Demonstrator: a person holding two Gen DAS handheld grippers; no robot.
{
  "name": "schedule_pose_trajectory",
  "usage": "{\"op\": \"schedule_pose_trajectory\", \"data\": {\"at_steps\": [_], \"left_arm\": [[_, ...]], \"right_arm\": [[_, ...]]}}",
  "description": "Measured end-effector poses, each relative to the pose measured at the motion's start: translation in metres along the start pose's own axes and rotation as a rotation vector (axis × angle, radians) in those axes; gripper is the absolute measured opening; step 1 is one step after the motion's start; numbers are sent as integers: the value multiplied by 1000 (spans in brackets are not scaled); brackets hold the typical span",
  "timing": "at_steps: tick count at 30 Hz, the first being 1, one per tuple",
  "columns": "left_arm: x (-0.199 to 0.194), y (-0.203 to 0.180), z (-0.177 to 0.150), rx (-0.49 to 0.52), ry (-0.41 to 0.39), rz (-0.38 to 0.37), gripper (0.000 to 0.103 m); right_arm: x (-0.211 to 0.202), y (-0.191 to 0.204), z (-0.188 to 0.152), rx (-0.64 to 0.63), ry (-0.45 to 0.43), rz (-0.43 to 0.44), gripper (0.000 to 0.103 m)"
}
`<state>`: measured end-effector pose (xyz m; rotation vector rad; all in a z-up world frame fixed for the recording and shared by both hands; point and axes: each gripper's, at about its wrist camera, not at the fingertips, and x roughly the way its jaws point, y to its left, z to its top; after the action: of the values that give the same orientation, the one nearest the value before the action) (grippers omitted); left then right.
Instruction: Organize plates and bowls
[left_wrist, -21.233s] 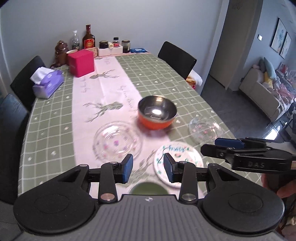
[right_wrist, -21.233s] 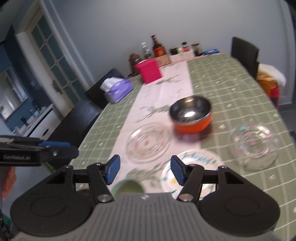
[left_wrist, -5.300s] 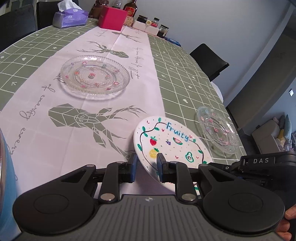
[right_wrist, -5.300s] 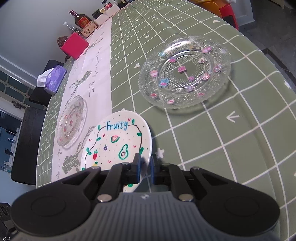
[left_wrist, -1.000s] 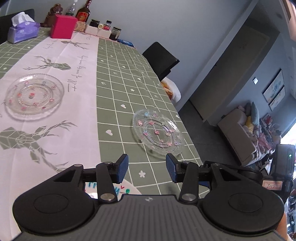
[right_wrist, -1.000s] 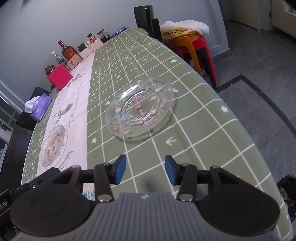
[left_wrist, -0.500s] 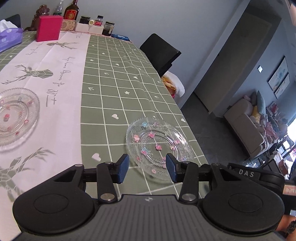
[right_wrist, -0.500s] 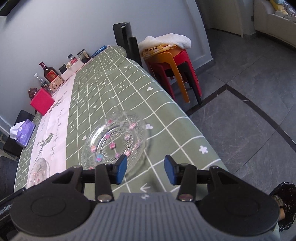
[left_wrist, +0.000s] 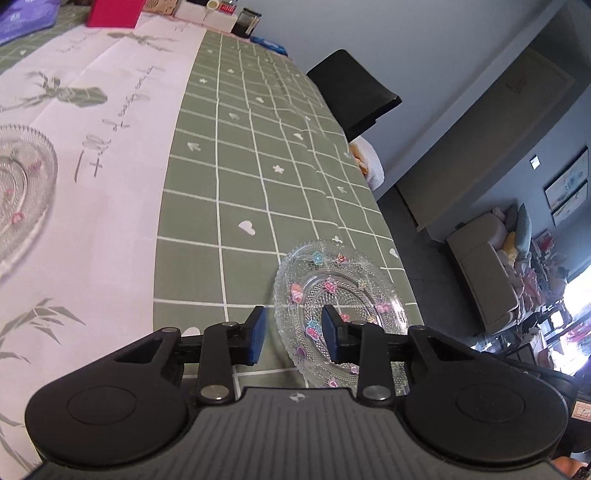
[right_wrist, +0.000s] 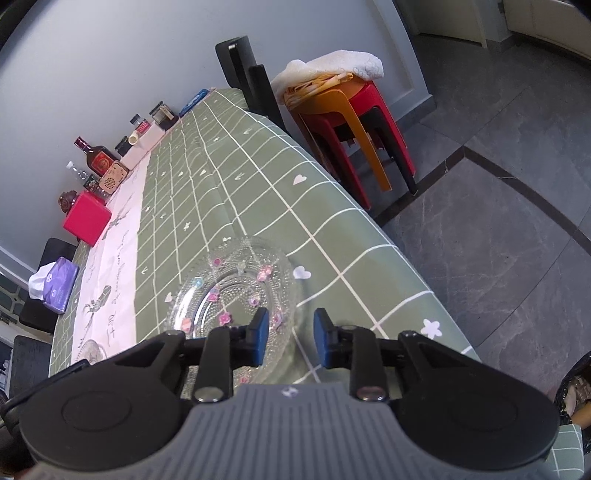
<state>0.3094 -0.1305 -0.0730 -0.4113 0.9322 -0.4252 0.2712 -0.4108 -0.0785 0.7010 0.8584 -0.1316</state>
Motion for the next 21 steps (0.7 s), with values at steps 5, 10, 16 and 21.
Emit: {"op": "schedule_pose_trajectory", "data": {"at_steps": [5, 10, 16, 21], "left_arm": [[9, 3, -2, -10, 15, -6, 33], [15, 5, 0, -36, 17, -20, 30], [17, 3, 2, -21, 11, -15, 28], [15, 6, -1, -19, 6, -9, 15]], "right_arm": [[9, -7, 3, 44, 29, 34, 22], [13, -7, 5, 58, 31, 52, 22], [17, -6, 4, 40, 35, 55, 11], [17, -7, 3, 46, 37, 52, 7]]}}
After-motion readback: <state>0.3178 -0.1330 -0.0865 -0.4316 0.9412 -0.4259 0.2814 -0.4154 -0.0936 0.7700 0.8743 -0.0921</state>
